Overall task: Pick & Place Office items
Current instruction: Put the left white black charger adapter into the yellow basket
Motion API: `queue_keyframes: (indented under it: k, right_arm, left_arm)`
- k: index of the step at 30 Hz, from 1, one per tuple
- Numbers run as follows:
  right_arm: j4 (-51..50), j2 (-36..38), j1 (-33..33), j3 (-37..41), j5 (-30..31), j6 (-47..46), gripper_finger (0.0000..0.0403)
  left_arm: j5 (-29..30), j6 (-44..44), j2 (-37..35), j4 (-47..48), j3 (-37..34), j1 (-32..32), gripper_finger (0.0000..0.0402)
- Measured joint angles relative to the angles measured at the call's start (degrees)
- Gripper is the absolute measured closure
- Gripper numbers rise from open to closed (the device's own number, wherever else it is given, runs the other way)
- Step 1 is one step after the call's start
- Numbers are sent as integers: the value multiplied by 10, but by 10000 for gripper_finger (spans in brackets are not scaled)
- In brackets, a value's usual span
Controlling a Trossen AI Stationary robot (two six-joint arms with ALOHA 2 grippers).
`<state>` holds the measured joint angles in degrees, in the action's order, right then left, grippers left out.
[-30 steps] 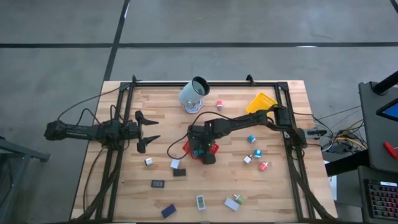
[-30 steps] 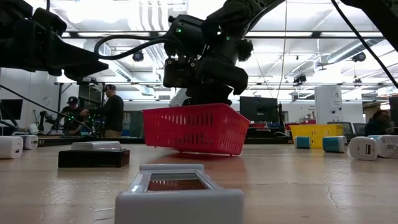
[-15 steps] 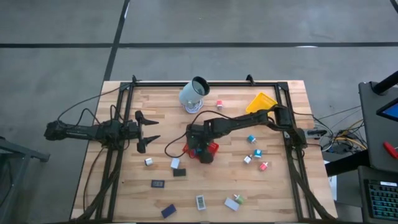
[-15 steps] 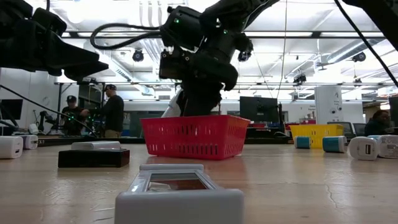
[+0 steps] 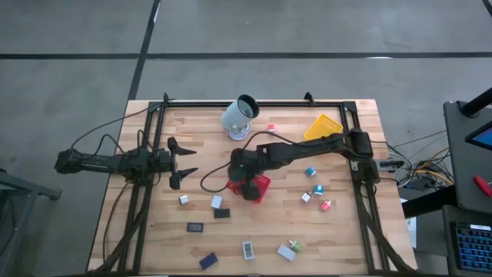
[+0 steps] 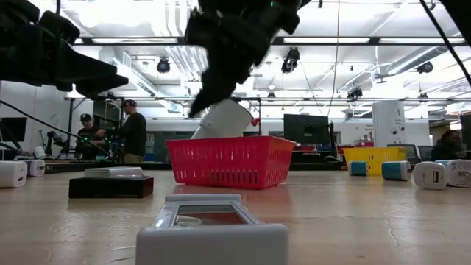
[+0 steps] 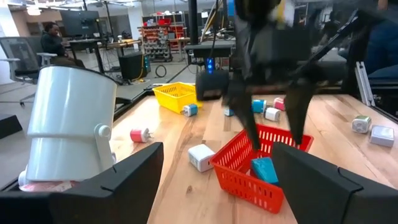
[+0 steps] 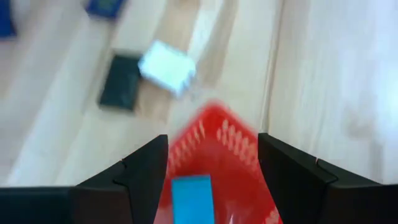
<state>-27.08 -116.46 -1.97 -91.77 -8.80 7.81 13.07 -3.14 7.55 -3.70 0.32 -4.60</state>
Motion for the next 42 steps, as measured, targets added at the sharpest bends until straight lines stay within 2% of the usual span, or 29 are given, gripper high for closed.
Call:
queue_keyframes:
  k: [6, 11, 23, 27, 33, 37, 42]
  right_arm:
    - [66, 27, -22, 6, 0, 22, 161]
    - [188, 54, -37, 53, -1, 43, 162]
    - [562, 159, -40, 296, 3, 29, 163]
    - [644, 199, -44, 374, 48, 27, 163]
    - [765, 244, -57, 474, 80, 32, 163]
    - [810, 262, -64, 522, 106, 32, 163]
    - [818, 265, -74, 551, 138, 29, 163]
  left_arm:
    - [-2, 4, 2, 0, 0, 0, 99]
    - [-2, 5, 4, 1, 0, 0, 99]
    - [-13, 17, 16, 3, 0, 0, 99]
    - [-15, 27, 29, 2, 0, 0, 99]
    - [-15, 43, 49, 1, 0, 0, 99]
    - [-15, 50, 63, -1, 0, 0, 99]
    - [-16, 68, 77, 0, 0, 0, 99]
